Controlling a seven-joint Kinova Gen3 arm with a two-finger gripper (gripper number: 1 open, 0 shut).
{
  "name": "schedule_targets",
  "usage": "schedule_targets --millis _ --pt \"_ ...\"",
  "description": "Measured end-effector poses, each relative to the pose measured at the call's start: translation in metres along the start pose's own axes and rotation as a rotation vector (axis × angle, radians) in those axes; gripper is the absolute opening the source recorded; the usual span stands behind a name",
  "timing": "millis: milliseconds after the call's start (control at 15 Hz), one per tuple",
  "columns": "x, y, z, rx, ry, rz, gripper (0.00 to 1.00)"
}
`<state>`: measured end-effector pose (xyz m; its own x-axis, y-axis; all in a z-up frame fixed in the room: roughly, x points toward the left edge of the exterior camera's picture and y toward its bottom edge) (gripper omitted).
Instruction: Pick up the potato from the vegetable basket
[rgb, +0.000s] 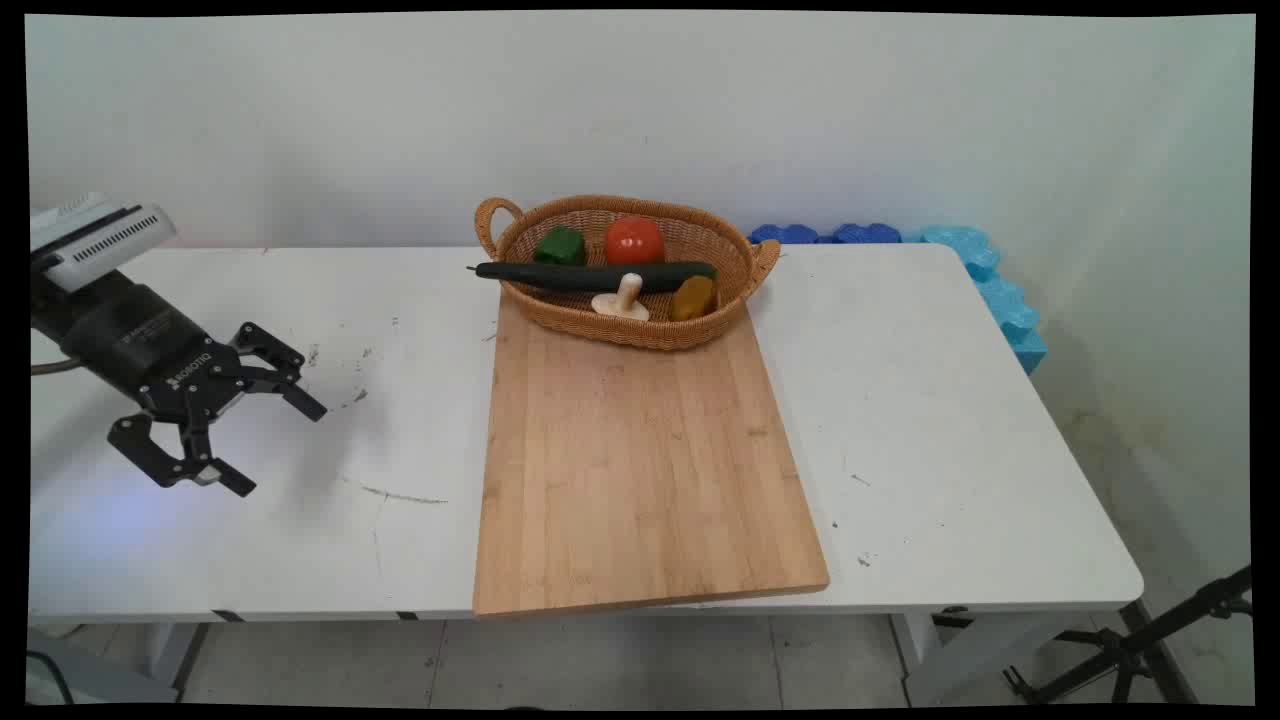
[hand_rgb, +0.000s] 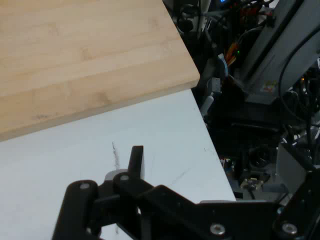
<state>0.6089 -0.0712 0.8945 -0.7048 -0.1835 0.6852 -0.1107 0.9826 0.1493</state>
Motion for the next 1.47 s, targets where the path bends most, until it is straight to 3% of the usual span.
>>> schedule_targets --millis 200,533,933,1467 --pt "0.004 -0.004 0.003 0.012 0.005 0.003 1.0" --pt "0.023 -0.021 0.015 0.074 0.01 0.002 1.0" --pt "0.068 -0.059 0.045 0.204 0.0 -0.024 1.0" --pt "0.155 -0.135 0.112 0.423 0.021 -0.151 1.0"
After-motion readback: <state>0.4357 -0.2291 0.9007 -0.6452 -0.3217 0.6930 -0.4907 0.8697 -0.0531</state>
